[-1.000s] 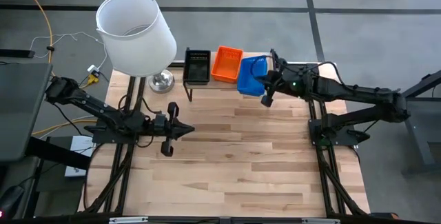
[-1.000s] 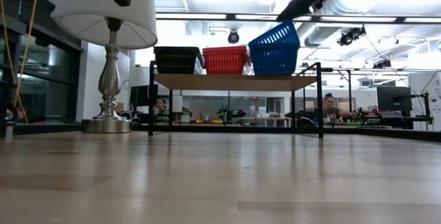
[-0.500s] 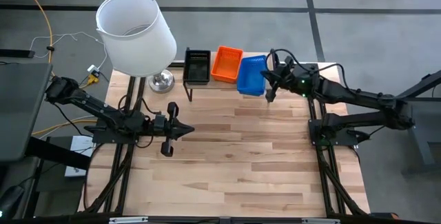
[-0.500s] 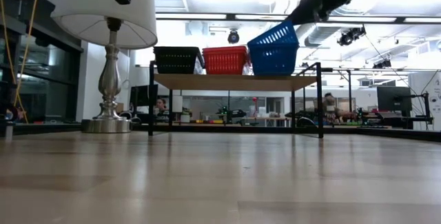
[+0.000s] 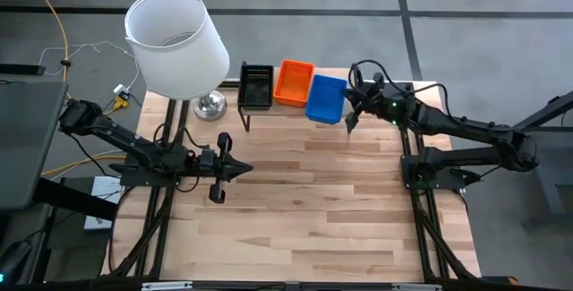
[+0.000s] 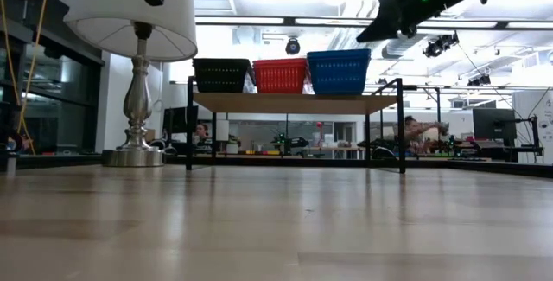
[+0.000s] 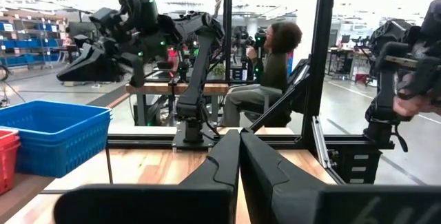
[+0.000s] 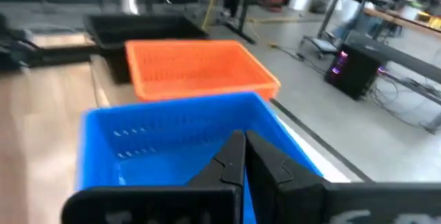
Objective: Stack baskets on shelf by color
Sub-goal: Stack the blue bin on top of the blue bin on the shelf
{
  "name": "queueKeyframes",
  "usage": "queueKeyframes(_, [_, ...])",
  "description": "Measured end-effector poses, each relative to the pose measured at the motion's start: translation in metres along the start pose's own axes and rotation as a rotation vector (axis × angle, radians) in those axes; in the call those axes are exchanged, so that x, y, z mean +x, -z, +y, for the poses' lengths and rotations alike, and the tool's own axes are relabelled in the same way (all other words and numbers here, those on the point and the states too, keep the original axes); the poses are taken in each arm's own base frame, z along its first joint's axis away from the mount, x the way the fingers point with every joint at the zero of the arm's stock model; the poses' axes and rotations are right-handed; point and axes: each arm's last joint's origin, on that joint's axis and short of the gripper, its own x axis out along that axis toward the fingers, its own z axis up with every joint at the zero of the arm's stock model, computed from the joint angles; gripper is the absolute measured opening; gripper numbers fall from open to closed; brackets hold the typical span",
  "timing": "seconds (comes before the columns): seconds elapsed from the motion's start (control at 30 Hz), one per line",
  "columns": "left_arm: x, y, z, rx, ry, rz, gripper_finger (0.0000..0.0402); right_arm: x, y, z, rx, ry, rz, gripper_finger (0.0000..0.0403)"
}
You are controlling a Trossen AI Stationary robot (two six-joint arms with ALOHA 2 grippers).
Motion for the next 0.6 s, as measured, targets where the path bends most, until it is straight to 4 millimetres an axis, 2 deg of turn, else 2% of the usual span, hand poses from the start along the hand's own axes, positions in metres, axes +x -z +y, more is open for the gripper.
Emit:
queueKeyframes(0.13, [0.0, 0.0, 0.0, 0.002, 0.0, 0.003, 0.0, -0.005, -0.005, 0.014, -0.002, -0.174, -0.047, 0.0])
queueKeyframes(0.33, [0.0, 0.0, 0.0, 0.026, 0.0, 0.004, 0.0, -0.015, -0.005, 0.058, -0.055, -0.406, -0.058, 0.0])
queueKeyframes(0.47, [0.0, 0.0, 0.0, 0.025, -0.017, 0.004, 0.0, -0.015, 0.004, 0.086, -0.098, -0.392, 0.01, 0.0])
queueKeyframes(0.6, [0.0, 0.0, 0.001, 0.023, -0.027, 0.004, 0.0, -0.005, 0.018, 0.101, -0.131, -0.285, 0.105, 0.0])
